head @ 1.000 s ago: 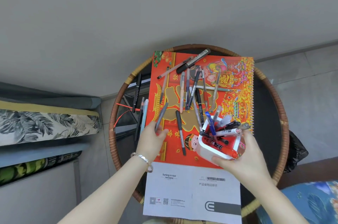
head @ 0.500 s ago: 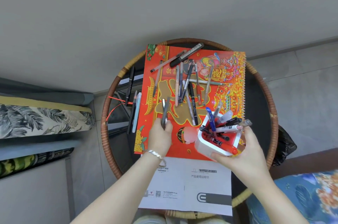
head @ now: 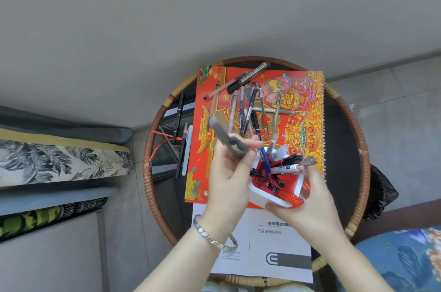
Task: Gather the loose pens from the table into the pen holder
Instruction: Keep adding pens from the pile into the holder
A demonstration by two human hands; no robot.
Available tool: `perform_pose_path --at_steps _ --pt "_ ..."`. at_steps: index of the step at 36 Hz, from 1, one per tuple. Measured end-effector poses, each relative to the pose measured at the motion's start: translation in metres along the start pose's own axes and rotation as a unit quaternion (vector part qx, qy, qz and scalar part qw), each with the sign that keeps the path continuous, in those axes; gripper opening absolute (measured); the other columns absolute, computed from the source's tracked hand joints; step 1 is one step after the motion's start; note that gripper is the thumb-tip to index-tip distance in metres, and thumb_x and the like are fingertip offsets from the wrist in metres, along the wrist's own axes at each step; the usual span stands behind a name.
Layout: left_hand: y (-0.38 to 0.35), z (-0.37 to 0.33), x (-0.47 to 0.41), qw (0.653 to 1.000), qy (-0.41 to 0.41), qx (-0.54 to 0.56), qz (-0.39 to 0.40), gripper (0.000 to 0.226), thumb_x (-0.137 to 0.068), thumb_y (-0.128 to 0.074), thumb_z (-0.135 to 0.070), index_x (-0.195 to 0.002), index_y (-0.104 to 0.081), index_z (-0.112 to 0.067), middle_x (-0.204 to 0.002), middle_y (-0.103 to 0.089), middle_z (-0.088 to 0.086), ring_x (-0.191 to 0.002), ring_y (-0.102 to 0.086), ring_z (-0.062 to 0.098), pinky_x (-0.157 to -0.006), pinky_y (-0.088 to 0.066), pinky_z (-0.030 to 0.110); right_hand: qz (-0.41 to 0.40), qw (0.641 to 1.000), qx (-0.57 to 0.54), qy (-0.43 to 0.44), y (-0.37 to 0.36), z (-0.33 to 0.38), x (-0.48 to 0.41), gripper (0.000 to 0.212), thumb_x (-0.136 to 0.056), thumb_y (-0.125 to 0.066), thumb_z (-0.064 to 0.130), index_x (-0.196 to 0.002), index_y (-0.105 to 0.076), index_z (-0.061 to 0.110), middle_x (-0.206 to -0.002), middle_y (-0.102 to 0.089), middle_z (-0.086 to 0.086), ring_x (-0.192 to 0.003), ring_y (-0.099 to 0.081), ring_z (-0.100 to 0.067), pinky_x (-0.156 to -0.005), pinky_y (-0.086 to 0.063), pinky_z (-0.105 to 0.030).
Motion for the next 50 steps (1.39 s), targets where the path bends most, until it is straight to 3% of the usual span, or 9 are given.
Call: perform_pose_path --at_steps 5,10,14,23,29,36,39,42,50 --pt "-0.003 -0.006 0.009 0.998 -0.011 0.055 0.001 0.022 -0.085 -0.048 0.010 -0.086 -0.043 -0.012 -0.075 -0.068 -0.007 -0.095 -0.069 0.015 -0.089 -0.051 0.022 -0.020 1.000 0.018 0.000 0.009 -0.009 0.000 0.062 -0.049 -0.086 0.008 -0.089 -0.052 0.041 -0.102 -0.063 0.003 -0.094 -0.062 -0.010 -0.066 -0.044 -0.007" --pt "-0.009 0.013 0.014 0.998 0.059 0.007 0.028 0.027 -0.085 -0.047 0.019 -0.082 -0.052 -0.008 -0.079 -0.068 -0.003 -0.096 -0.069 0.017 -0.085 -0.054 0.023 -0.003 0.999 0.054 -0.004 0.005 -0.011 0.001 0.073 -0.048 -0.086 0.022 -0.112 -0.052 0.035 -0.113 -0.058 0.011 -0.107 -0.059 -0.014 -0.086 -0.052 -0.034" --pt "-0.005 0.020 0.015 0.994 0.089 -0.059 0.019 0.026 -0.078 -0.058 0.019 -0.078 -0.062 -0.007 -0.083 -0.069 0.002 -0.087 -0.069 0.010 -0.081 -0.056 0.023 0.012 0.997 0.070 0.010 -0.002 -0.007 0.001 0.080 -0.051 -0.086 0.012 -0.120 -0.051 0.030 -0.116 -0.053 0.017 -0.112 -0.054 -0.009 -0.087 -0.049 -0.027" --pt "0.014 -0.036 0.014 0.971 -0.164 -0.175 -0.019 0.049 -0.087 -0.057 -0.005 -0.120 -0.045 -0.040 -0.112 -0.064 -0.010 -0.104 -0.066 0.015 -0.093 -0.050 0.027 0.006 0.999 0.030 0.029 -0.004 0.010 0.002 0.076 -0.055 -0.085 -0.002 -0.106 -0.047 0.040 -0.113 -0.046 0.028 -0.095 -0.043 0.033 -0.070 -0.033 0.010" --pt "0.010 -0.025 0.007 0.935 -0.158 -0.317 0.023 0.043 -0.093 -0.043 -0.026 -0.136 -0.041 -0.020 -0.139 -0.036 -0.022 -0.133 -0.033 -0.007 -0.107 -0.029 0.010 0.001 0.999 0.042 0.011 -0.007 0.005 0.002 0.069 -0.053 -0.088 0.013 -0.112 -0.055 0.027 -0.113 -0.059 0.008 -0.102 -0.054 0.007 -0.068 -0.039 0.005" --pt "-0.019 -0.003 0.025 0.852 -0.185 -0.428 0.237 0.048 -0.098 -0.015 -0.041 -0.144 -0.013 -0.032 -0.147 -0.001 -0.039 -0.144 0.001 0.000 -0.117 -0.005 0.025 -0.020 0.999 0.029 0.025 -0.006 0.017 -0.007 0.069 -0.051 -0.087 0.026 -0.110 -0.053 0.036 -0.113 -0.059 0.014 -0.103 -0.058 0.002 -0.079 -0.045 -0.009" --pt "-0.006 0.002 0.018 0.800 -0.223 -0.530 0.173 0.048 -0.098 -0.012 -0.042 -0.146 -0.010 -0.031 -0.153 0.008 -0.023 -0.145 0.008 0.010 -0.117 -0.004 0.039 -0.014 0.997 0.072 0.029 -0.011 0.019 -0.013 0.080 -0.052 -0.087 0.026 -0.123 -0.050 0.030 -0.123 -0.053 0.019 -0.120 -0.050 -0.008 -0.097 -0.046 -0.032" --pt "0.012 -0.005 -0.001 0.882 -0.156 -0.419 0.151 0.051 -0.094 -0.013 -0.054 -0.143 -0.012 -0.040 -0.152 0.016 -0.027 -0.144 0.011 0.005 -0.119 -0.002 0.029 -0.006 0.997 0.071 0.016 -0.016 0.018 -0.021 0.089 -0.049 -0.090 0.019 -0.128 -0.048 0.025 -0.129 -0.052 0.008 -0.123 -0.048 -0.009 -0.102 -0.043 -0.036" --pt "0.115 0.038 -0.063 0.914 0.052 -0.379 -0.137 0.028 -0.090 -0.056 -0.018 -0.119 -0.055 -0.016 -0.123 -0.054 0.002 -0.117 -0.052 0.015 -0.096 -0.043 0.028 -0.001 0.999 0.028 -0.015 -0.021 0.008 -0.034 0.092 -0.051 -0.092 0.031 -0.130 -0.045 0.032 -0.128 -0.056 0.010 -0.118 -0.054 -0.010 -0.097 -0.049 -0.044"
Point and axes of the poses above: each hand's wrist, its own x-axis away from the middle knuckle, its own y-axis out of the back of the hand, z = x × y, the point moved 9 cm from there along -x, towards the middle knuckle
